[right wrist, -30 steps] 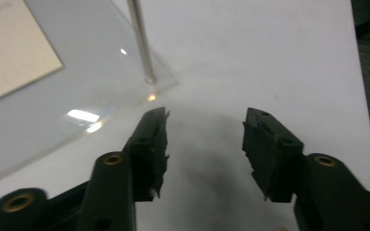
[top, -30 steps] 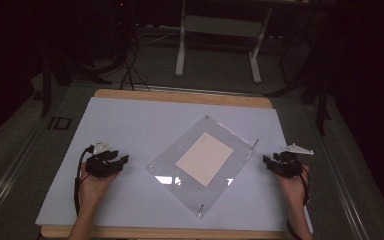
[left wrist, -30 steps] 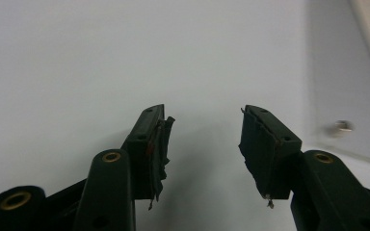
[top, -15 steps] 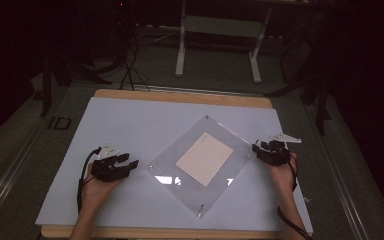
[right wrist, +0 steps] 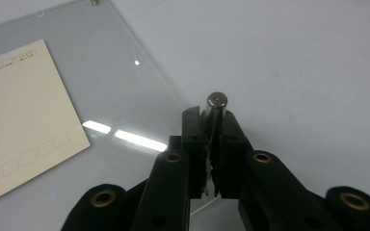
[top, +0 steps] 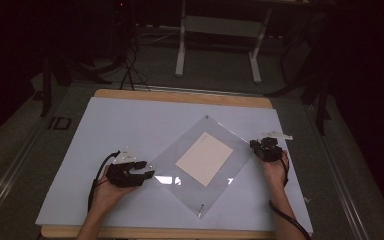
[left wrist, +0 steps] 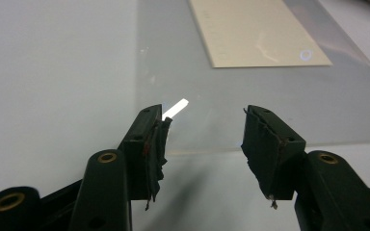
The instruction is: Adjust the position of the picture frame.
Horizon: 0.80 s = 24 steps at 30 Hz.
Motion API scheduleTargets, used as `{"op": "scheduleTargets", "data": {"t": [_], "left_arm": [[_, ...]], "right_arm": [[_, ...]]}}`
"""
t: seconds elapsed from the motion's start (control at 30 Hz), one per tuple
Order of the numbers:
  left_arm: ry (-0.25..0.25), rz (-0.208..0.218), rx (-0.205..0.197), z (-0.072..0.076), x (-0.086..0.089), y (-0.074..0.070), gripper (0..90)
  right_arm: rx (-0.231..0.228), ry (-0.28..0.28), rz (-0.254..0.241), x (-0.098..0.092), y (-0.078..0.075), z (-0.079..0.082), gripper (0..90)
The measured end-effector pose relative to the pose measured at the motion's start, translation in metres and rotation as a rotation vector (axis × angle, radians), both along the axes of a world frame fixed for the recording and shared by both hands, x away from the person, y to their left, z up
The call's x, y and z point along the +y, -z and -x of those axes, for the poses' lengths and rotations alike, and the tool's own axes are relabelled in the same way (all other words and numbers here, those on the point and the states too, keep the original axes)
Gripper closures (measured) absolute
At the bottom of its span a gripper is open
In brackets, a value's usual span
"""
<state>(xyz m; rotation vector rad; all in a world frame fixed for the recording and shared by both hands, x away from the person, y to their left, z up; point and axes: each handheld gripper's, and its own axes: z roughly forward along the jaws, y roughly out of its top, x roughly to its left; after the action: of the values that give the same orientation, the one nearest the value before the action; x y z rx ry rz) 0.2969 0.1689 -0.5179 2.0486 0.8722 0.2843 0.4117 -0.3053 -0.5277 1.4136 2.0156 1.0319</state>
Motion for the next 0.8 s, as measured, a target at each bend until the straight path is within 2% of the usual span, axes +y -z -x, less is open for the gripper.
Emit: {"op": "scheduleTargets", "data": {"t": [0.03,0.17,0.33,0.43,0.63,0.77,0.8], "left_arm": [[0.016,-0.003,-0.009,0.001,-0.004,-0.002,49.2],[0.098,0.03,-0.019,0.005,-0.021,-0.007,50.2],[0.178,0.006,-0.011,0.008,-0.04,-0.005,50.2],[0.231,0.016,-0.002,0.011,-0.051,-0.006,51.3],[0.338,0.007,-0.04,0.02,-0.08,-0.01,56.2],[0.385,-0.003,-0.044,0.022,-0.096,-0.007,56.9],[0.392,-0.012,-0.051,0.023,-0.1,-0.006,56.9]], "right_arm": [[0.001,-0.001,-0.001,0.001,-0.001,-0.001,85.1],[0.004,0.004,0.007,0.004,-0.004,-0.008,85.1],[0.005,0.011,0.013,0.009,-0.009,-0.02,85.0],[0.008,0.01,0.021,0.013,-0.012,-0.027,85.0],[0.023,0.03,0.014,0.021,-0.014,-0.042,84.8],[0.053,0.052,0.004,0.022,-0.006,-0.048,85.0],[0.048,0.059,-0.016,0.021,-0.005,-0.047,84.7]]}}
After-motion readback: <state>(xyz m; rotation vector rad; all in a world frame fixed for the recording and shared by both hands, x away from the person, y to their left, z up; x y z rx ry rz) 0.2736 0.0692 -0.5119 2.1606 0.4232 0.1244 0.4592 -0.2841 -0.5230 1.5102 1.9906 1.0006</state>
